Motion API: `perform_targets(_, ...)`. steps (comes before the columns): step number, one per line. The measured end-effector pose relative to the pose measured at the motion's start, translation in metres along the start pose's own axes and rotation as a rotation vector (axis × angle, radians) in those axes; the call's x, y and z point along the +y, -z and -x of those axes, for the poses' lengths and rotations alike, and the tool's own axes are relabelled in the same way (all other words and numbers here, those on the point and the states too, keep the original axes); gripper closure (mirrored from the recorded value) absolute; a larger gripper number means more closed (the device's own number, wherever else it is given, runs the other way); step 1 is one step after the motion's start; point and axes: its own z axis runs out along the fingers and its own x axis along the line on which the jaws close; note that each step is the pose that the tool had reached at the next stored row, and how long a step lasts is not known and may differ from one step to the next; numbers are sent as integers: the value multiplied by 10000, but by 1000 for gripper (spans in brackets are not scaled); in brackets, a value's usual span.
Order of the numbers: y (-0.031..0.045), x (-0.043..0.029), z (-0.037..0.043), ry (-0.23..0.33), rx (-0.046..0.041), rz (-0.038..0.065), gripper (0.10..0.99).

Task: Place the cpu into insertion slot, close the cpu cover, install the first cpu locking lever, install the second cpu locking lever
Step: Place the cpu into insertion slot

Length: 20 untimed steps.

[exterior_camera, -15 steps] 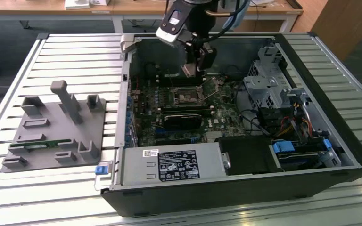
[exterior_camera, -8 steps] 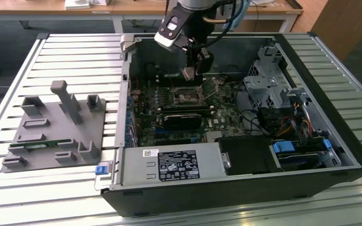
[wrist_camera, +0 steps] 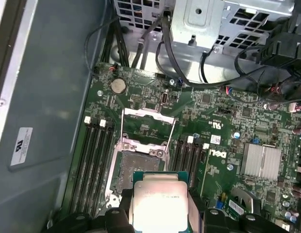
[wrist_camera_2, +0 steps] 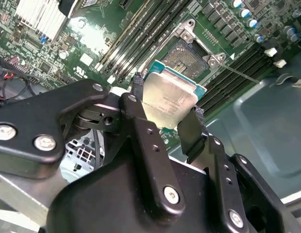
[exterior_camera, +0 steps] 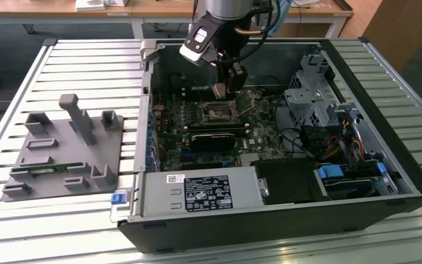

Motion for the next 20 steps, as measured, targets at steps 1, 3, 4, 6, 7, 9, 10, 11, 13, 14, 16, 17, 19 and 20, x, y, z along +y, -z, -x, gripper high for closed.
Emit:
perform_targets(1, -15, -1, -1, -15, -20, -2, 553)
perform_targets(3, -40, -1, -10, -76, -44, 2, 553)
perform_targets(4, -47, -1, -11, -177, -52, 4, 553)
perform_targets(6, -62, -3, -11, -458, -75, 5, 553)
perform_targets(7, -70, -3, -11, -623, -90, 6, 553)
perform_targets(9, -92, -4, -19, -826, -108, 4, 553)
perform_targets(10, -106, -4, -31, -872, -112, 6, 553)
perform_targets(11, -124, -2, -48, -892, -113, 6, 553)
perform_targets(13, -156, 3, -91, -909, -114, 6, 553)
perform_targets(14, -175, 6, -114, -921, -115, 7, 553)
perform_targets(16, -204, 5, -125, -1064, -125, 8, 553)
perform_targets(17, -216, 5, -124, -1226, -140, 8, 553)
perform_targets(19, -245, 2, -126, -1515, -163, 9, 553)
perform_targets(20, -262, 2, -134, -1565, -169, 8, 553)
